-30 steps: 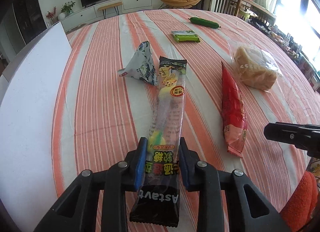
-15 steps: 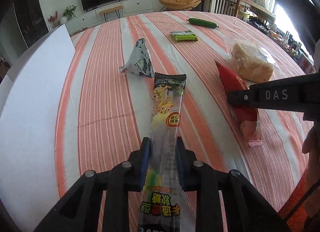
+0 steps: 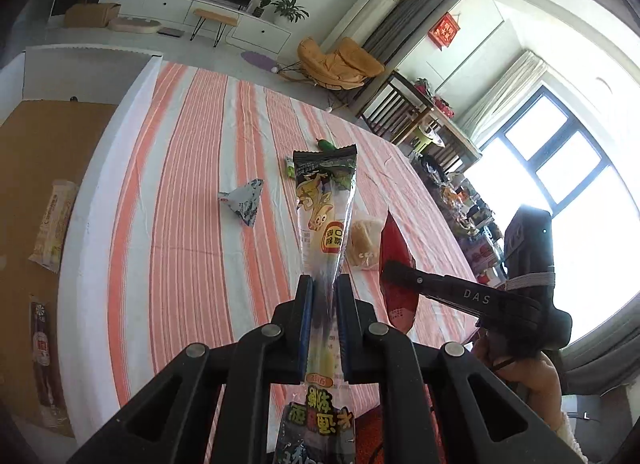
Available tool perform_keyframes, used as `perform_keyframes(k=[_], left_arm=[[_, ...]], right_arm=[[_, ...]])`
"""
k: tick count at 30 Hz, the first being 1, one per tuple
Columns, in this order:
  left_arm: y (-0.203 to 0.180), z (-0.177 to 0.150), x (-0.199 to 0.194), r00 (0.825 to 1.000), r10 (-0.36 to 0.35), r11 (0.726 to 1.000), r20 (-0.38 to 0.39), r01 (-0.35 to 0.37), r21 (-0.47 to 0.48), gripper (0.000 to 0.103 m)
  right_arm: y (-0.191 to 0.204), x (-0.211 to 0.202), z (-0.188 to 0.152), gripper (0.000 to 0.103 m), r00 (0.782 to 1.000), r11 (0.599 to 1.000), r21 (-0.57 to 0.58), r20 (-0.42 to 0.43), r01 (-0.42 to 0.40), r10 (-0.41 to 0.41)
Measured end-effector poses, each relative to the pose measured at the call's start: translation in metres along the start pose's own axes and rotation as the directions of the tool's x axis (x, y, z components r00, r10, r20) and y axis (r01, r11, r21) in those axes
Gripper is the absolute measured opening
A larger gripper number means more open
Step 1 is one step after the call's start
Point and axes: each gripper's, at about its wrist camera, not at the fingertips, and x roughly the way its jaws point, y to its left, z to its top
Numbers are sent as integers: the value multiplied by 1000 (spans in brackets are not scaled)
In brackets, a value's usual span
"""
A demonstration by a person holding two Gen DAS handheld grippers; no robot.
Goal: Organize snacks
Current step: 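Carry the bar and red package into the white box and open both tools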
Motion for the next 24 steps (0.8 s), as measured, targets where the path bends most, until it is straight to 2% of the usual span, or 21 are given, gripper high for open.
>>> perform_keyframes(k=[3, 5, 7, 10, 13, 15, 16, 17, 19, 21, 22, 24], left_arm=[[2, 22, -64, 993, 16, 1000, 117, -19, 19, 11], [15, 34, -101, 979, 85, 996, 184, -89, 14, 11], [35, 43, -130, 955, 181, 983, 236, -183, -10, 11], [79, 50, -153, 892, 365, 931, 267, -358, -76, 11], [122, 48, -158, 825, 504, 863, 257, -488, -130, 11], [149, 40, -152, 781, 582, 813, 226, -564, -143, 11], [159, 36, -149, 758, 617, 787, 211, -598, -152, 17], [168, 32, -146, 744, 640, 769, 194, -618, -163, 24], [177, 26, -142, 735, 654, 756, 180, -624, -200, 70], [171, 18, -139, 738, 638, 770, 222, -597, -227, 82], [165, 17, -135, 746, 623, 782, 235, -583, -222, 82], [139, 15, -122, 787, 570, 822, 236, -540, -181, 83]], right_arm=[[64, -22, 10, 10, 994, 989, -112, 34, -101, 105], [109, -30, 14, 10, 983, 968, -184, 32, -173, 182], [155, -30, 16, 10, 966, 936, -249, 6, -247, 257], [212, -12, 15, 10, 950, 895, -322, -54, -310, 309], [250, 15, 9, 11, 927, 861, -346, -111, -373, 357], [264, 36, 7, 18, 905, 841, -333, -151, -426, 398], [268, 45, 6, 25, 897, 836, -324, -166, -442, 410], [269, 50, 6, 31, 893, 835, -318, -172, -450, 416], [260, 52, 5, 50, 892, 836, -312, -149, -451, 426], [242, 48, 5, 55, 913, 847, -344, -98, -405, 397], [231, 45, 4, 59, 931, 855, -378, -62, -356, 360], [199, 40, -2, 64, 967, 862, -459, 27, -213, 253]])
